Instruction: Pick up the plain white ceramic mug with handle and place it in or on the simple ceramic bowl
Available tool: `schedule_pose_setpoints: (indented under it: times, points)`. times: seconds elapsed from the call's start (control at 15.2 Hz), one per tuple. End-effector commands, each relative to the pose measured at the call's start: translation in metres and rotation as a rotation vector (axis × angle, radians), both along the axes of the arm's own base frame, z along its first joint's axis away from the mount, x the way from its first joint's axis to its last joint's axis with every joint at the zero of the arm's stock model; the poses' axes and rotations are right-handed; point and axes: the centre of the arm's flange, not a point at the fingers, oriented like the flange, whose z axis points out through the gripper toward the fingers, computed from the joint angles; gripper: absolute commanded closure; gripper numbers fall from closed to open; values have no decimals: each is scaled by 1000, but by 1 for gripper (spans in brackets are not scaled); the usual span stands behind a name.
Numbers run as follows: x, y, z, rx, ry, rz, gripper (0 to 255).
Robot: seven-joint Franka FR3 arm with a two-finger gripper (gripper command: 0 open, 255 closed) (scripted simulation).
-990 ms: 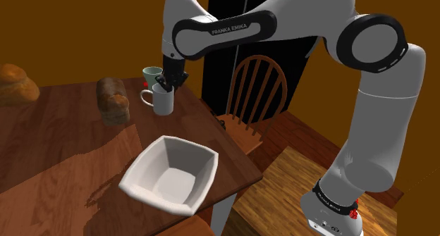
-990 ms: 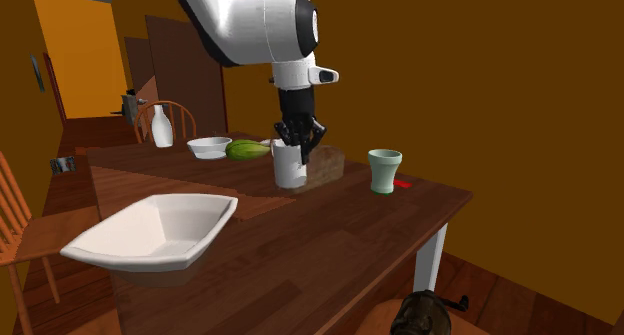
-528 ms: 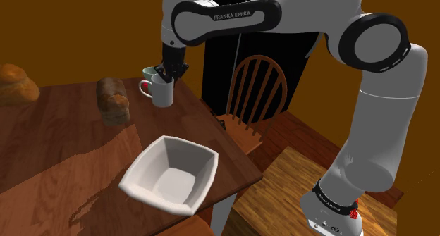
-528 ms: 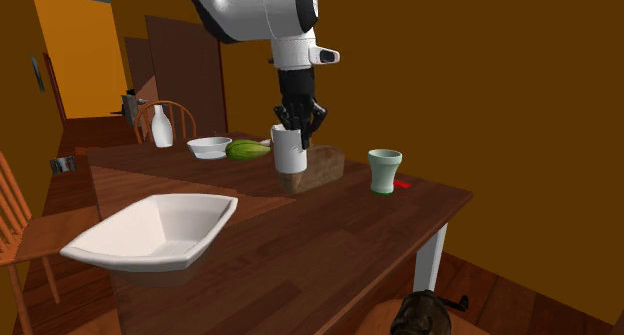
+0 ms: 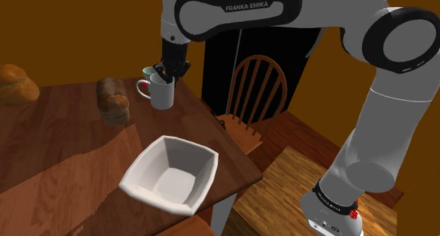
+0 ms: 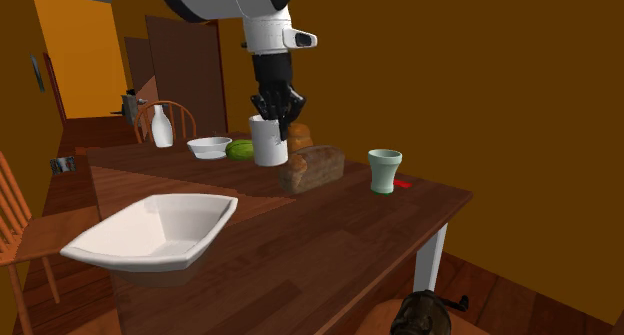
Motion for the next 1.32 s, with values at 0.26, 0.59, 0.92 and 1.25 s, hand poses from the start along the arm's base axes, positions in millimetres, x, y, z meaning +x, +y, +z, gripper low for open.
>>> schedule_pose_setpoints:
  times: [0.26, 0.59, 0.92, 1.25]
  points:
    - [-69, 41, 5, 0, 0, -1, 255]
    - [-126, 74, 11, 0, 0, -1, 255]
    - [-182, 108, 17, 0, 0, -1, 255]
    - [-197, 116, -3, 0, 0, -1, 255]
